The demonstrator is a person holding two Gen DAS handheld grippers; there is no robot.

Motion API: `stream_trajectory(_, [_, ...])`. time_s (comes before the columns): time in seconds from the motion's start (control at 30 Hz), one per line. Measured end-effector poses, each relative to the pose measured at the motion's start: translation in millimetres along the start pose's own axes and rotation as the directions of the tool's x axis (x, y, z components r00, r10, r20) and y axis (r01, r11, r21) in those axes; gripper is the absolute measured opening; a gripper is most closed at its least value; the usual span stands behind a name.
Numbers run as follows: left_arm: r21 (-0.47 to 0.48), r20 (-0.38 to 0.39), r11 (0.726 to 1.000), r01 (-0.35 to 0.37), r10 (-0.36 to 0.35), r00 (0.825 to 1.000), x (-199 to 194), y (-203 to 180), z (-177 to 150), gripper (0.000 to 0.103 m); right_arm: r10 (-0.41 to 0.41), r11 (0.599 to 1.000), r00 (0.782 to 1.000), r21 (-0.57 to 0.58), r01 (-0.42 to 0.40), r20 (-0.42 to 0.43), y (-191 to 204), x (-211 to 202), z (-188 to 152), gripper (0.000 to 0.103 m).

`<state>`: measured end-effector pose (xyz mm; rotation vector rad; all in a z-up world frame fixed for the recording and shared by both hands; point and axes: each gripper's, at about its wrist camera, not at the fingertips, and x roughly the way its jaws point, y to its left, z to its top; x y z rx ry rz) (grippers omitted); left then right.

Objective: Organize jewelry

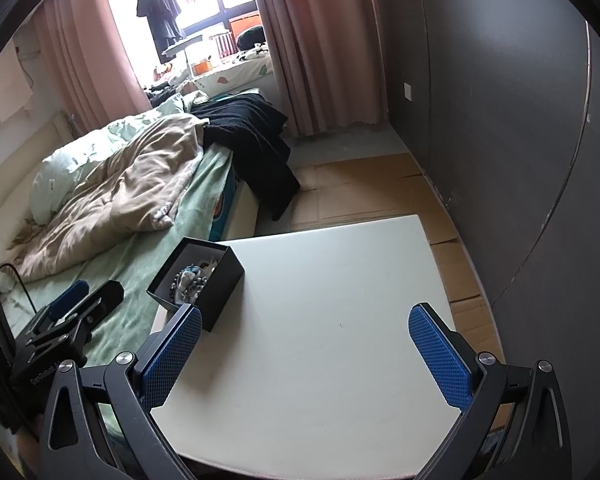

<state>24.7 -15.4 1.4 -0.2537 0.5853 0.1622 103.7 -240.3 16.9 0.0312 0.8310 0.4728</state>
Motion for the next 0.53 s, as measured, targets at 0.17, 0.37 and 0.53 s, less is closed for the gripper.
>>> stream_trajectory(0.17, [0.014,-0.003,1.000,0.002,-0.002,1.000,0.4,-1.3,0.0,0.103,-0.008,1.000,1.000,-0.005,0.008,-0.005,1.3,0.2,0.9,0.103])
stream_trajectory(0.37, [0.042,0.015,0.999,-0.014,0.013,1.000,-3.0,-4.8,-0.1,0.103,-0.020,1.000,1.000,-0.007,0.019,-0.011,0.9,1.9,2.9,0.103])
stream_trajectory(0.53, [0.038,0.021,0.999,-0.011,0.010,1.000,-4.8,-2.9,0.7,0.103,-0.020,1.000,1.000,-0.013,0.020,-0.010,1.0,1.7,2.4,0.103])
